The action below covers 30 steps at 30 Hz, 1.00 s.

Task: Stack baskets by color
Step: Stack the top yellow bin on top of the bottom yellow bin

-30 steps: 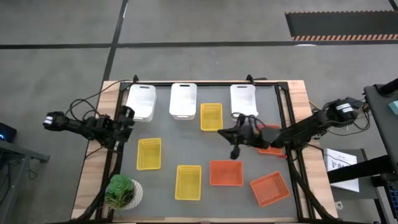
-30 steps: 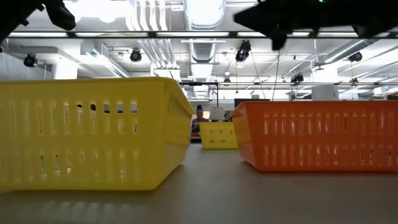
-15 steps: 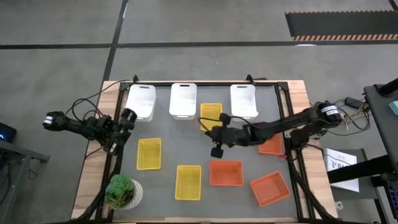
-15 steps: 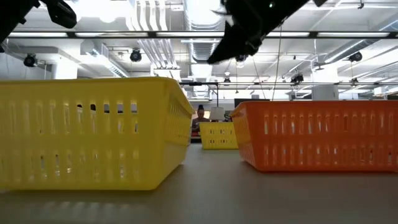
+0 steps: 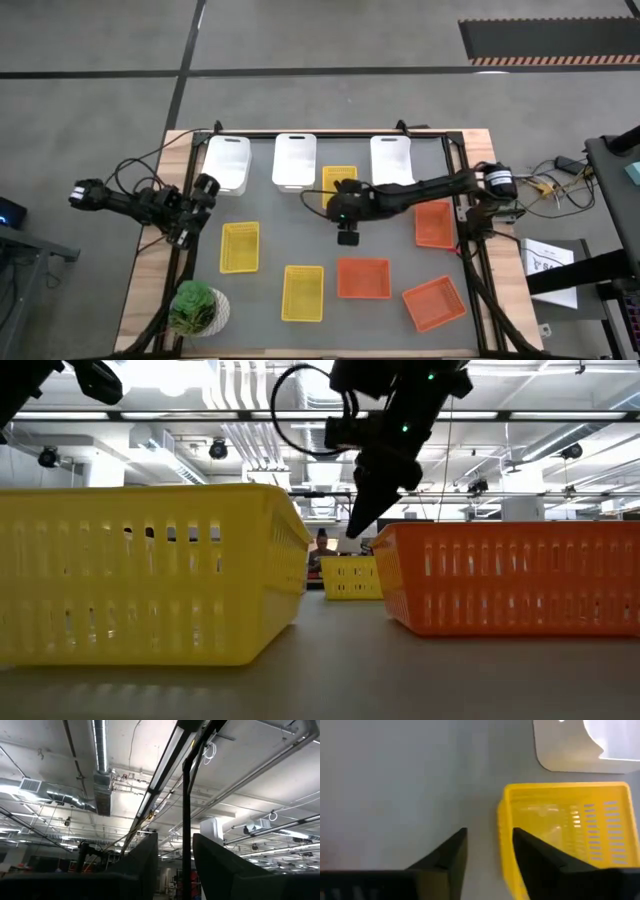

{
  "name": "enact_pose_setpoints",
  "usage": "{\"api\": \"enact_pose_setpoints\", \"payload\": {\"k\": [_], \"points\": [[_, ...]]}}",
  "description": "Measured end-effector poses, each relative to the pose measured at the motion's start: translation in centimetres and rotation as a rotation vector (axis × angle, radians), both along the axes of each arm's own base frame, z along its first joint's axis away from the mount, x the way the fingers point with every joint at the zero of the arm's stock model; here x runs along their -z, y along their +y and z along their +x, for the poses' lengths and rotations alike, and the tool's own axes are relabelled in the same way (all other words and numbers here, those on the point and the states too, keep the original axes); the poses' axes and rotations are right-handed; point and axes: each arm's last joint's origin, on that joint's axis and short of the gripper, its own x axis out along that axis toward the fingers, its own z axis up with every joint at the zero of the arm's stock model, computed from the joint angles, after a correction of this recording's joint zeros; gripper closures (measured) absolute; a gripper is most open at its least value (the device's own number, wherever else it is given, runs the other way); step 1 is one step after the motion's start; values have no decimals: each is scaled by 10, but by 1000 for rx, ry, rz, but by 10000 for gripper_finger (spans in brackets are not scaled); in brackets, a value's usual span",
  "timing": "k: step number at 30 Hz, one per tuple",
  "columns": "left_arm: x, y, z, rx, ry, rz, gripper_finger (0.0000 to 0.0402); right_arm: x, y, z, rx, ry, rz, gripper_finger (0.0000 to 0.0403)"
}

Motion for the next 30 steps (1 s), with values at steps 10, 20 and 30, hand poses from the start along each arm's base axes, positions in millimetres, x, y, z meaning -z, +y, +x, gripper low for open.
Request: {"api": "enact_pose_setpoints", "payload": {"k": [10,20,30], "points": [[2,-1,2,-3,29,9,295,27,-28,6,0,115,-16,204],[3,-1,3,-1,35,8,295,31,-27,7,-55,129,27,382],[3,-1,3,1,35,6,295,0,2,13,-59,148,34,393]]}}
